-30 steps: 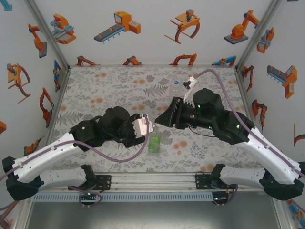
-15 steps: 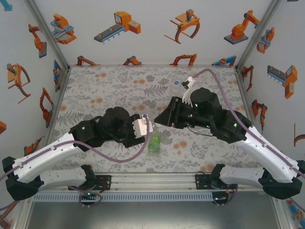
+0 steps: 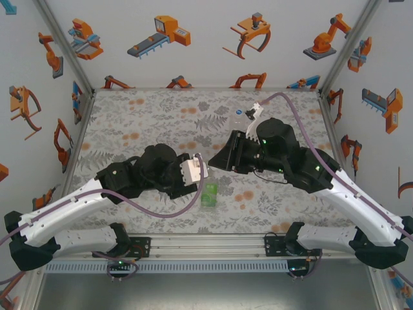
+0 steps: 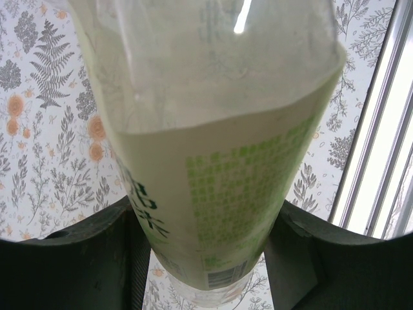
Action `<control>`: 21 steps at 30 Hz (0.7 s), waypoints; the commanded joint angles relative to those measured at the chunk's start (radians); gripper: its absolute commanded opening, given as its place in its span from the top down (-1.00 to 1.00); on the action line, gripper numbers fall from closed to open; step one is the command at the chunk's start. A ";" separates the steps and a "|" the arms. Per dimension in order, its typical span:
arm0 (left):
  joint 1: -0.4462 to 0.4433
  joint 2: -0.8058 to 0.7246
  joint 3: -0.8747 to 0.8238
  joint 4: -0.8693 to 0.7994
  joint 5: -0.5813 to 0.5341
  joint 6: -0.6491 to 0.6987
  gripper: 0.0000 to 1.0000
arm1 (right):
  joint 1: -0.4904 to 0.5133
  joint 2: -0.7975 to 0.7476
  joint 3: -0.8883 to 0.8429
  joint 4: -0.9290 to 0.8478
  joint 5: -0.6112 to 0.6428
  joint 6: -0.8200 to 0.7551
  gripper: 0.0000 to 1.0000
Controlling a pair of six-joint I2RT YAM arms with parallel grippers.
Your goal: Screw on the bottle caps
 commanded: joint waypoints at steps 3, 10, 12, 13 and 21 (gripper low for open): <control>0.013 0.006 0.029 0.013 0.011 -0.038 0.99 | 0.001 0.016 0.045 0.013 -0.003 -0.003 0.17; 0.017 -0.022 0.007 0.025 0.047 -0.035 0.66 | 0.001 0.034 0.065 0.007 0.038 -0.025 0.45; 0.018 -0.038 -0.009 0.036 0.039 -0.037 0.22 | 0.001 0.044 0.077 0.006 0.049 -0.045 0.52; 0.017 -0.048 -0.018 0.044 0.029 -0.041 0.00 | 0.000 0.052 0.086 0.006 0.056 -0.060 0.54; 0.056 -0.176 -0.093 0.073 -0.078 -0.108 -0.75 | -0.012 0.178 0.220 -0.098 0.130 -0.199 0.69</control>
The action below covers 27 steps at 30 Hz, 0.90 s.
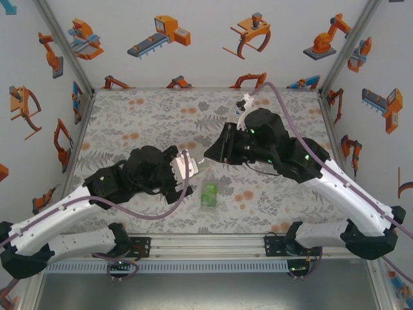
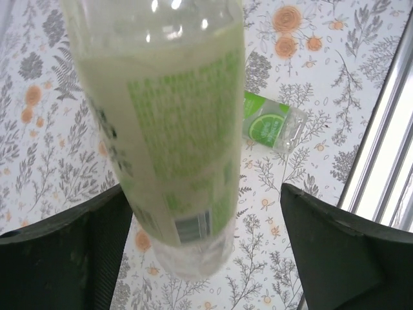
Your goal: Screw on the bottle caps
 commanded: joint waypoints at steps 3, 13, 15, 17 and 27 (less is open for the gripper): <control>0.070 -0.124 -0.067 0.034 -0.075 -0.100 -0.82 | -0.029 0.119 0.164 -0.127 0.083 -0.163 0.71; 0.145 -0.254 -0.128 -0.013 -0.170 -0.311 -0.89 | -0.145 0.440 0.431 -0.264 0.145 -0.390 0.73; 0.147 -0.237 -0.120 -0.055 -0.215 -0.401 -0.89 | -0.186 0.507 0.478 -0.265 0.144 -0.420 0.73; 0.147 -0.211 -0.107 -0.097 -0.246 -0.480 -0.89 | -0.220 0.573 0.531 -0.264 0.144 -0.447 0.73; 0.151 -0.093 -0.155 -0.127 -0.212 -0.789 -0.84 | -0.334 0.877 0.818 -0.287 0.162 -0.567 0.74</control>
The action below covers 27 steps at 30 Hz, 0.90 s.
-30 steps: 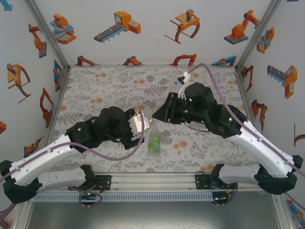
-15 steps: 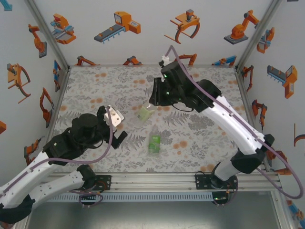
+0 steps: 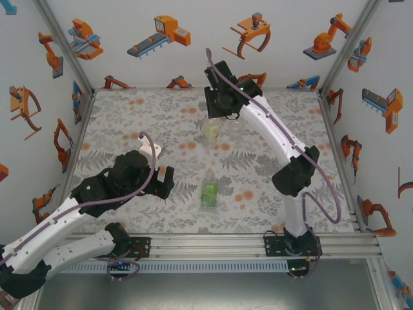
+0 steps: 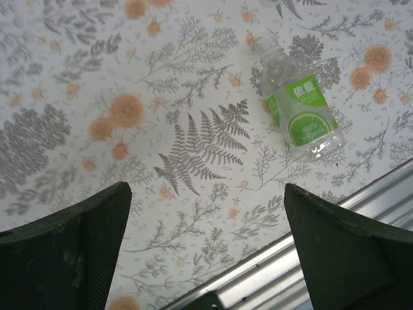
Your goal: Screw on the bottle caps
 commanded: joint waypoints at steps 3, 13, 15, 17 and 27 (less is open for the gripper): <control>0.006 0.069 -0.027 -0.044 0.036 -0.230 -0.83 | -0.042 0.113 0.177 -0.046 -0.006 -0.092 0.74; 0.006 0.088 -0.063 -0.052 0.052 -0.395 -0.98 | -0.065 0.202 0.230 -0.063 -0.033 -0.118 0.52; 0.007 0.081 -0.076 -0.036 0.053 -0.427 -0.98 | -0.067 0.207 0.220 -0.063 -0.033 -0.122 0.38; 0.006 0.069 -0.087 -0.025 0.049 -0.458 -0.95 | -0.067 0.207 0.218 -0.062 -0.032 -0.125 0.21; 0.007 0.055 -0.101 -0.077 0.026 -0.605 -0.93 | -0.067 0.191 0.267 -0.033 -0.037 -0.145 -0.09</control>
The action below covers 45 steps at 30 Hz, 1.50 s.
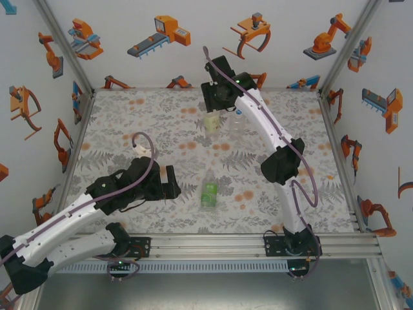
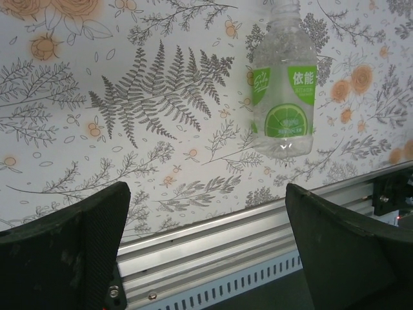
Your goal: Screw on the bottle caps
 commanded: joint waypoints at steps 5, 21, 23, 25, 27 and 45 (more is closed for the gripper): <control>0.005 0.076 0.031 -0.114 -0.011 -0.155 -0.87 | -0.003 -0.042 0.062 -0.001 -0.015 -0.018 -0.09; -0.131 0.462 0.281 -0.189 -0.045 -0.215 -0.91 | -0.003 -0.428 -0.329 0.047 0.033 -0.014 -0.10; -0.150 0.529 0.330 -0.192 -0.032 -0.213 -0.91 | -0.004 -0.500 -0.419 0.067 0.040 -0.014 -0.10; -0.172 0.595 0.384 -0.176 -0.022 -0.193 -0.95 | -0.006 -0.580 -0.524 0.097 0.050 -0.011 -0.10; -0.203 0.647 0.425 -0.150 -0.031 -0.178 -0.97 | -0.009 -0.658 -0.632 0.139 0.050 0.003 -0.10; -0.264 0.972 0.531 -0.059 -0.022 -0.257 -0.93 | -0.047 -1.085 -1.127 0.212 0.035 0.044 -0.11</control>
